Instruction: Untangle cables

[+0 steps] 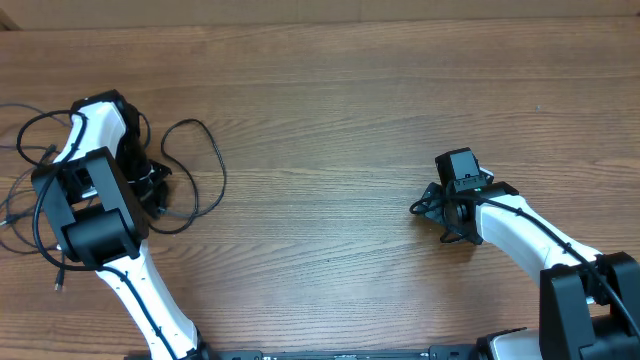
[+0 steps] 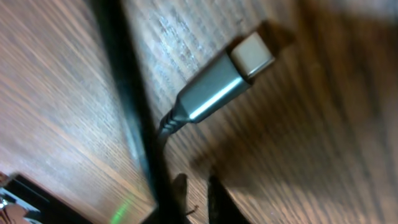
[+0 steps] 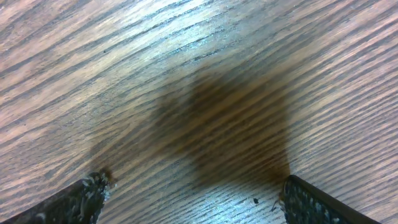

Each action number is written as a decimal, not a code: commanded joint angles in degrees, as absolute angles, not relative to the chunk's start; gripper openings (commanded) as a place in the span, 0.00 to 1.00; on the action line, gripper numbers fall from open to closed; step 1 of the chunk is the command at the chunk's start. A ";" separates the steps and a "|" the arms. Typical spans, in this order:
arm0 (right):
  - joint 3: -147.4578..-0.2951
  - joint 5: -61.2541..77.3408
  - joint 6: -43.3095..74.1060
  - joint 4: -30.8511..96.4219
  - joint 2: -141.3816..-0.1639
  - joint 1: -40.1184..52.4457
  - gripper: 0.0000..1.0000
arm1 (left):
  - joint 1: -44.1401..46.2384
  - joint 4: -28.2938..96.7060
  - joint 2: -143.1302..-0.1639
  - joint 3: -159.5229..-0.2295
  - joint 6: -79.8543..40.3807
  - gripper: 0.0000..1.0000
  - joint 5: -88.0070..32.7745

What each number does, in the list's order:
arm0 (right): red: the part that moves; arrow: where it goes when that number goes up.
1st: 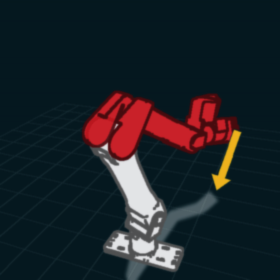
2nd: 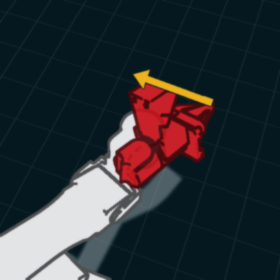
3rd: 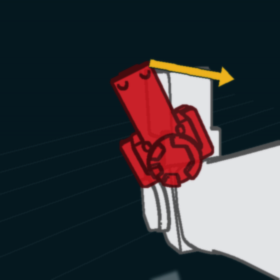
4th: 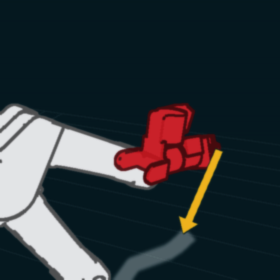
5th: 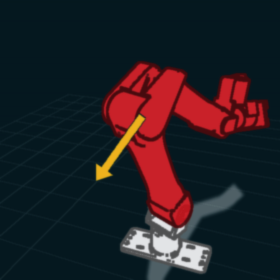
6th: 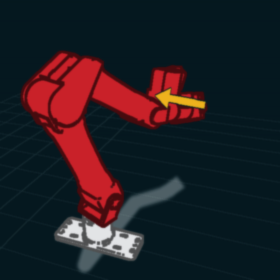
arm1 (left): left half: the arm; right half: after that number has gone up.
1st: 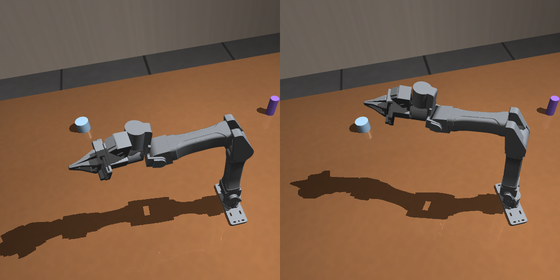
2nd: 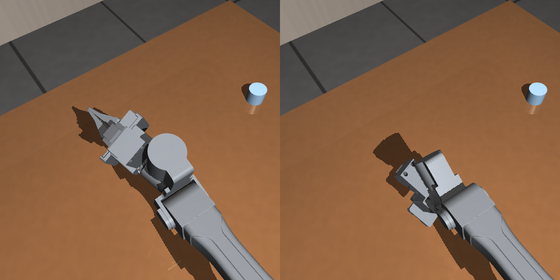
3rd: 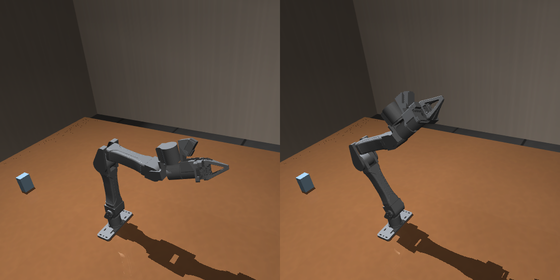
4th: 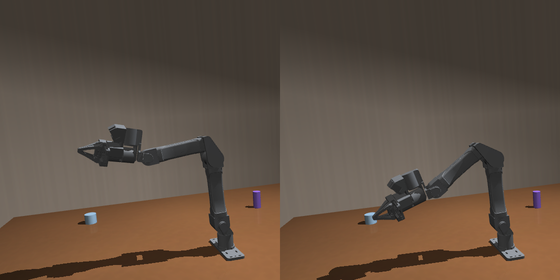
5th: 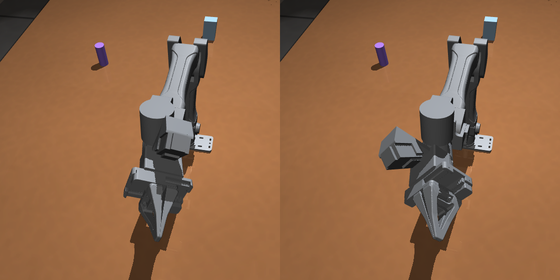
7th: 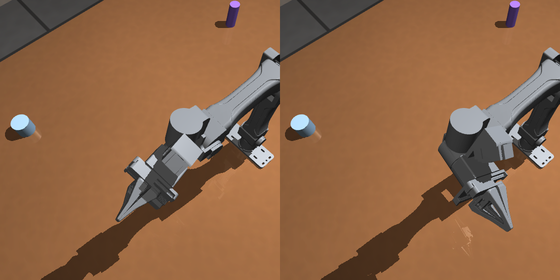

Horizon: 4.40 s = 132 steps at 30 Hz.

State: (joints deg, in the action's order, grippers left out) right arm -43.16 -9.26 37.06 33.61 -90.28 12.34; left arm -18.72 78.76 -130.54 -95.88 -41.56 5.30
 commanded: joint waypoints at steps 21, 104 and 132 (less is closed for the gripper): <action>-42.33 -7.44 37.04 33.47 -91.05 11.92 0.89 | -26.68 69.45 -90.26 -93.97 -48.34 0.05 14.11; -42.46 16.14 17.10 24.43 -91.07 11.92 1.00 | 1.17 75.99 -104.25 -93.78 -24.34 0.74 -0.01; -63.90 8.84 13.41 59.16 -88.33 11.49 1.00 | 14.68 92.51 -102.76 -91.55 -23.57 0.64 1.04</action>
